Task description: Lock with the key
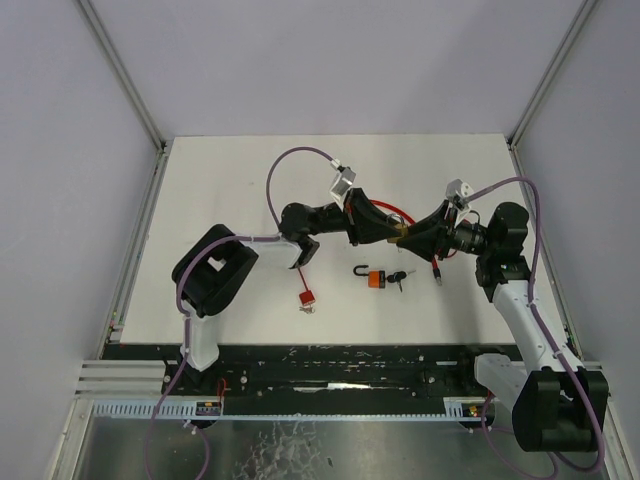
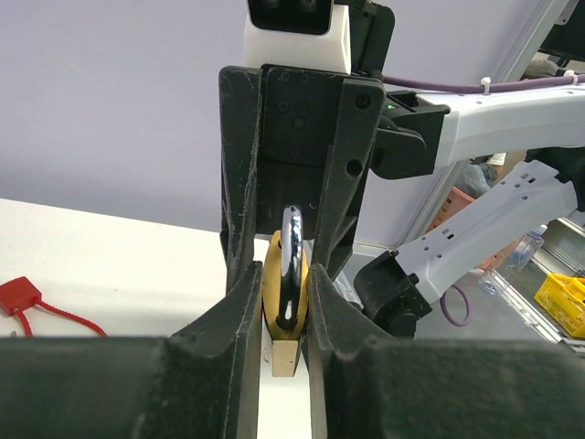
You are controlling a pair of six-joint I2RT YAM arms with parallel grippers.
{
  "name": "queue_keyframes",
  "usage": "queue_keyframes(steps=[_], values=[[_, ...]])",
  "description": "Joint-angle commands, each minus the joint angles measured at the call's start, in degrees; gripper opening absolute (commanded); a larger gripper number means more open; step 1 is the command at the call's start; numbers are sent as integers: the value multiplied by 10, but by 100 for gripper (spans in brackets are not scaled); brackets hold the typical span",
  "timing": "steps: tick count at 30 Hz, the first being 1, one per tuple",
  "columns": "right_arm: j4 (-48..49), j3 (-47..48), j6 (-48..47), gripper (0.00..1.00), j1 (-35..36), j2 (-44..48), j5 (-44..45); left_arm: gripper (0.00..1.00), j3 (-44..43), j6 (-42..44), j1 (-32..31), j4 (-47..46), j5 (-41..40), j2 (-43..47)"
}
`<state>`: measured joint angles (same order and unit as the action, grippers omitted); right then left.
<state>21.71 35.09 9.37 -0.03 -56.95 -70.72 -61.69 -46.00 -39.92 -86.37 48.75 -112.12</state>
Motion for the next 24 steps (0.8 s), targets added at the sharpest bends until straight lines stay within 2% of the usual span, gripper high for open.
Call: queue_keyframes(steps=[1, 7, 14, 16, 17, 21, 24], values=[[59, 1, 22, 42, 7, 5, -27, 0, -11, 12, -7, -60, 8, 27], [64, 3, 27, 39, 15, 4, -40, 0, -16, 4, -11, -60, 7, 22], [53, 12, 16, 12, 20, -3, -65, 3, -14, -3, -12, -61, -2, 25], [45, 16, 8, 3, 20, -2, -72, 10, -12, -7, -12, -60, -6, 29], [45, 18, 7, 1, 20, 0, -75, 20, -12, -11, -12, -61, -8, 30], [43, 26, 9, 0, 19, 6, -80, 38, -9, -27, -9, -60, -7, 35], [50, 28, 22, 0, 17, 4, -84, 49, -8, -41, 0, -61, -7, 37]])
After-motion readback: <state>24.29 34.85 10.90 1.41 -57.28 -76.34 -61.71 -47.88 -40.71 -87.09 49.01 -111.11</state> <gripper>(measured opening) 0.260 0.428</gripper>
